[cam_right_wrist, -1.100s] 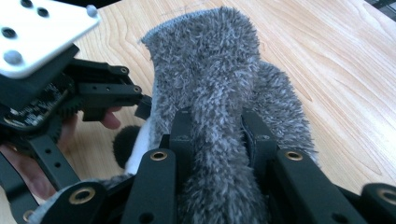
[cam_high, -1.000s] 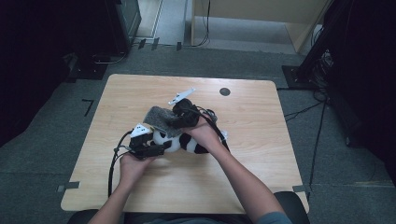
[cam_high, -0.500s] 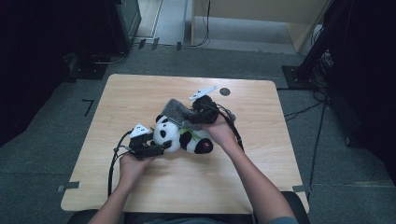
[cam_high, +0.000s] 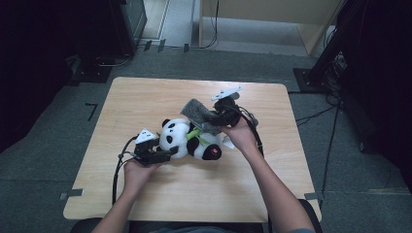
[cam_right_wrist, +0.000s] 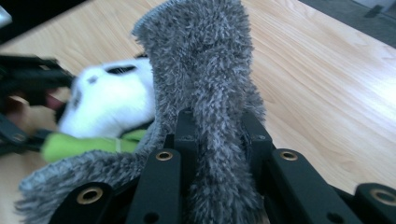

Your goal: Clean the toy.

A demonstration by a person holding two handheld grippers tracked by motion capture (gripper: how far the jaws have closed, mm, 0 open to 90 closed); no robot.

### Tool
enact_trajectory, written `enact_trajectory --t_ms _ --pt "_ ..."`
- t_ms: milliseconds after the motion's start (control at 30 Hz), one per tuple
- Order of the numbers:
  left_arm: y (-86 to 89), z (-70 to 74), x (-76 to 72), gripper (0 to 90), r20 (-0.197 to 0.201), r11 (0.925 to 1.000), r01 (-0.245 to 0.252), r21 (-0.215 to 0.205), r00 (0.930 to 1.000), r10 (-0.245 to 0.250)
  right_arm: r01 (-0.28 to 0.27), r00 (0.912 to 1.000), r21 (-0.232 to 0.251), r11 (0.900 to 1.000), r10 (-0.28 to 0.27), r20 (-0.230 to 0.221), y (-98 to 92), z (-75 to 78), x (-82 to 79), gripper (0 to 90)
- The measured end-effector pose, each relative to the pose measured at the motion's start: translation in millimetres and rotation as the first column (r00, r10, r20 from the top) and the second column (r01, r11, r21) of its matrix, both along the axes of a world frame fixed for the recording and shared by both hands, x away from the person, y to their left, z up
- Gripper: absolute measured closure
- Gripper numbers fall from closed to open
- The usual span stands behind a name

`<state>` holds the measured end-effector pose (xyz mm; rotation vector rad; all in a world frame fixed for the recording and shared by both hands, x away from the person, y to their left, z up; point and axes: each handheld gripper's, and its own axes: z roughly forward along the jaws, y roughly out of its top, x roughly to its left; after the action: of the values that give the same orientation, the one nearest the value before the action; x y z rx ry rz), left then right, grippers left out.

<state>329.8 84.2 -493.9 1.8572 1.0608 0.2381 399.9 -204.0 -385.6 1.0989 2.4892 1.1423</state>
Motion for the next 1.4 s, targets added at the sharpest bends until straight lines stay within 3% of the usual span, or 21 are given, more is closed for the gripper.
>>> enact_trajectory --t_ms 133,367,400,667,833,967,1167,1400 --pt "0.1 0.4 -0.1 21.6 -0.003 1.0000 0.000 -0.003 1.0000 0.000 -0.023 0.9996 0.041 0.999 0.023 0.018 10.6 10.6 -1.8 74.4" --pt "-0.1 1.3 -0.2 22.1 0.000 1.0000 0.000 0.002 1.0000 0.000 -0.086 0.9958 0.056 0.995 0.084 0.038 37.8 18.5 -2.1 73.0" --pt "-0.2 1.6 -0.3 22.1 -0.001 1.0000 -0.002 0.001 1.0000 0.002 -0.091 0.9957 0.075 0.993 0.089 0.026 46.6 17.5 -0.7 73.0" --pt "-1.1 3.2 -0.7 22.4 -0.007 1.0000 -0.005 0.002 1.0000 0.005 -0.132 0.9910 0.086 0.988 0.133 -0.013 76.3 5.9 0.1 72.9" --pt "-1.3 3.7 -0.8 22.5 -0.012 0.9999 -0.008 0.006 0.9999 0.008 -0.184 0.9819 0.036 0.982 0.185 -0.038 91.7 -11.4 -1.1 71.7" --pt "-1.1 3.4 -0.2 22.6 -0.015 0.9999 -0.013 -0.001 0.9998 0.013 -0.147 0.9878 0.055 0.988 0.150 -0.043 91.3 -18.7 0.7 69.8" --pt "-2.2 3.7 -0.8 23.5 -0.011 0.9998 -0.015 0.010 0.9998 0.015 -0.185 0.9825 0.052 0.981 0.186 -0.012 84.8 -21.7 -0.3 73.6" --pt "-1.5 3.2 -0.6 24.4 -0.014 0.9999 -0.009 0.011 0.9999 0.009 -0.182 0.9823 0.046 0.982 0.184 -0.037 70.9 -17.2 1.2 76.0"
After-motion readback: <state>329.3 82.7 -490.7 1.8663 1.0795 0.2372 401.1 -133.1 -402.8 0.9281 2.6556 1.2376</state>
